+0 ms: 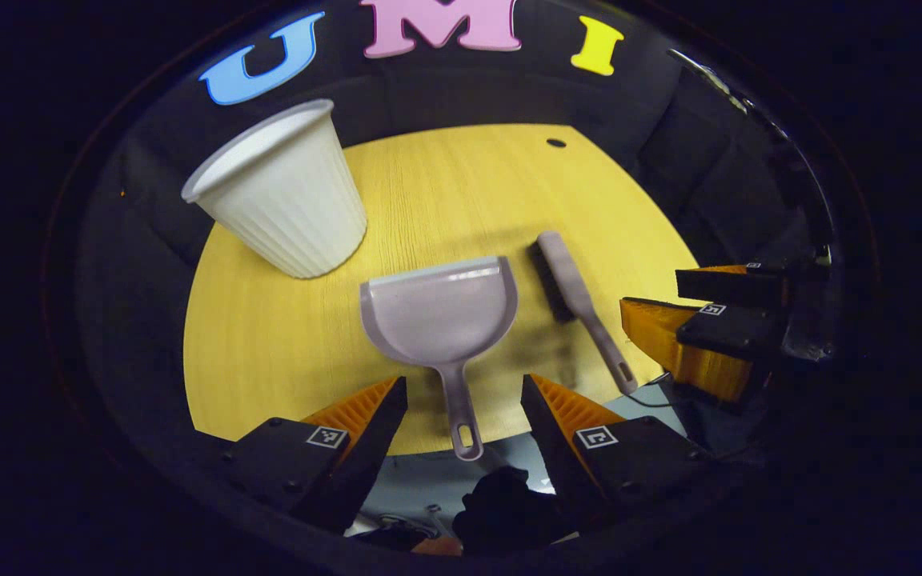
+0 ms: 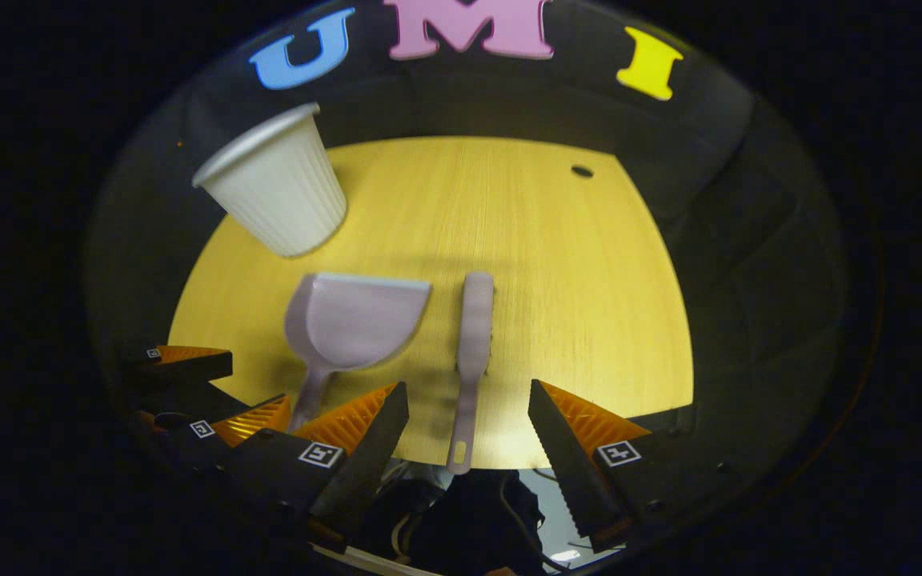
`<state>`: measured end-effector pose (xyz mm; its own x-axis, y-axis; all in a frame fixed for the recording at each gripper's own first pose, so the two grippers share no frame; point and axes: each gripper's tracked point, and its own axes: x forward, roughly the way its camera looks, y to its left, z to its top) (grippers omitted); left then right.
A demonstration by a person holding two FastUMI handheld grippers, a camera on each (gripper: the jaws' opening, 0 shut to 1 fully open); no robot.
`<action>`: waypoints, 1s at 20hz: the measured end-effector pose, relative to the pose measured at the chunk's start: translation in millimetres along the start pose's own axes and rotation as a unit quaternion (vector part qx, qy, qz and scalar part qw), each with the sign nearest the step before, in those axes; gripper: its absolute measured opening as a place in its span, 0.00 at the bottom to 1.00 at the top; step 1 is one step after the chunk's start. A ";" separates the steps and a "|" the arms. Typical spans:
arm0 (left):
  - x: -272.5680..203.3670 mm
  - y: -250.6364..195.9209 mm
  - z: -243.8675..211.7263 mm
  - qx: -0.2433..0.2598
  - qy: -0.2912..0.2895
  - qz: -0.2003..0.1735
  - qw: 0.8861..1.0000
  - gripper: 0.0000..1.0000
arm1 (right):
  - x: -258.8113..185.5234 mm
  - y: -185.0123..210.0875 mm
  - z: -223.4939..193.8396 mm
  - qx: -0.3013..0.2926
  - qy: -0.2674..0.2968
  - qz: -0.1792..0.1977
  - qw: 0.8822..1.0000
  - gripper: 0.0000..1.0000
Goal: Pick up the small broom and dustpan from the desktop, sweep the trash into the dustpan with the broom, and then empty the trash into the garbage bin.
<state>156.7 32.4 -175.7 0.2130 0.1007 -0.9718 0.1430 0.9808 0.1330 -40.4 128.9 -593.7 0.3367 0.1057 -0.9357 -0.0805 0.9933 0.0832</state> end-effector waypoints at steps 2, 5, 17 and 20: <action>-46.4 -1.7 23.3 0.014 -0.108 0.003 0.994 0.86 | -64.5 -2.8 32.5 -0.006 -0.111 -0.014 0.994 0.99; -129.3 7.6 59.3 0.017 -0.287 0.038 0.957 0.86 | -157.1 -4.1 73.5 -0.009 -0.274 -0.043 0.961 0.99; -269.8 5.7 39.1 -0.049 -0.506 0.087 0.857 0.83 | -315.3 -7.6 109.5 -0.049 -0.525 -0.057 0.848 0.92; -266.0 1.7 40.6 -0.056 -0.496 0.089 0.862 0.83 | -319.4 -6.3 114.3 -0.066 -0.535 -0.065 0.840 0.97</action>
